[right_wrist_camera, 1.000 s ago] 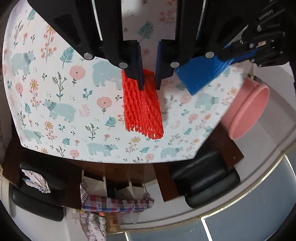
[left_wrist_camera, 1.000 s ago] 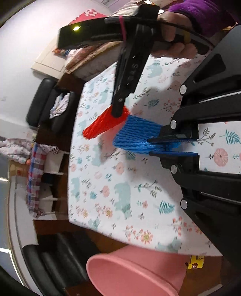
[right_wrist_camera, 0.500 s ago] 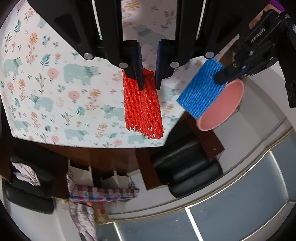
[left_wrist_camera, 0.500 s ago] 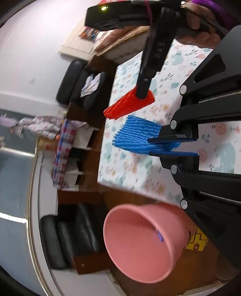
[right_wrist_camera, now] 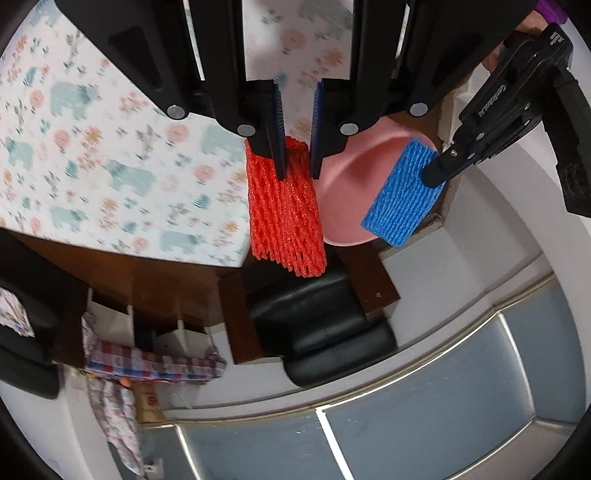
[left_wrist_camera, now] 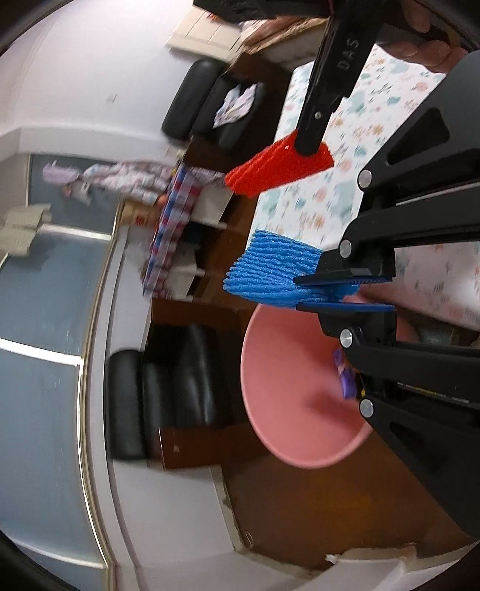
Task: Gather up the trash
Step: 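Carry the blue and red foam nets over the pink bucket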
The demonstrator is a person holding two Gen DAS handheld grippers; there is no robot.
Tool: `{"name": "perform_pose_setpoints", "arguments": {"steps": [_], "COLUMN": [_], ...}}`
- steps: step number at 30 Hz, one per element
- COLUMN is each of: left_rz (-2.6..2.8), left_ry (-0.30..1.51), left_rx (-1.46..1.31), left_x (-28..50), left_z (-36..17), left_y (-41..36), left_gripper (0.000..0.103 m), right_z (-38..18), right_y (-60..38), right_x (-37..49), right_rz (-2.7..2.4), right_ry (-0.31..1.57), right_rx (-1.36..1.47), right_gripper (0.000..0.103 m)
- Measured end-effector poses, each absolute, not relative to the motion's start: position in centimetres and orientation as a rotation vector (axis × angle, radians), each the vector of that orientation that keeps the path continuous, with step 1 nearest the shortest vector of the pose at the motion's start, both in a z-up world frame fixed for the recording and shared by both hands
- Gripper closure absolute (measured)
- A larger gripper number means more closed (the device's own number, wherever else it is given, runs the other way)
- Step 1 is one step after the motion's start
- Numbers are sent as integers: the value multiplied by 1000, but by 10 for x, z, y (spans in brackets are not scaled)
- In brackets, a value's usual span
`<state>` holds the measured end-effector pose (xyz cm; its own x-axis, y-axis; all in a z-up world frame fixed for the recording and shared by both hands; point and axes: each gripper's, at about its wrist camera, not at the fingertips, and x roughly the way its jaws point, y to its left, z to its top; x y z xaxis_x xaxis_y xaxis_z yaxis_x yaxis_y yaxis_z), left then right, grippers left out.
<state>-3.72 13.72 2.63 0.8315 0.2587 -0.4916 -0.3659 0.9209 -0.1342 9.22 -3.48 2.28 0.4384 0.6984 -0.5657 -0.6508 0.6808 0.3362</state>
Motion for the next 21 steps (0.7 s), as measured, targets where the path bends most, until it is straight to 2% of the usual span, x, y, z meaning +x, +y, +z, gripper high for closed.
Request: {"name": "perform_pose_setpoints", "arguments": {"steps": [7,21], "left_rz": [445,524], "left_ry": [467,511], "left_rx": [-264,-327], "left_x": [-41,-27], "left_z": [26,6], "left_y": [168,215], "left_gripper": [96,96], "right_z": [29,2], "right_y": [19,89], "right_x": [94,100], "right_rz": [918,982], "right_ry": [743,805], "right_rx": [54,40], "right_gripper": [91,91]}}
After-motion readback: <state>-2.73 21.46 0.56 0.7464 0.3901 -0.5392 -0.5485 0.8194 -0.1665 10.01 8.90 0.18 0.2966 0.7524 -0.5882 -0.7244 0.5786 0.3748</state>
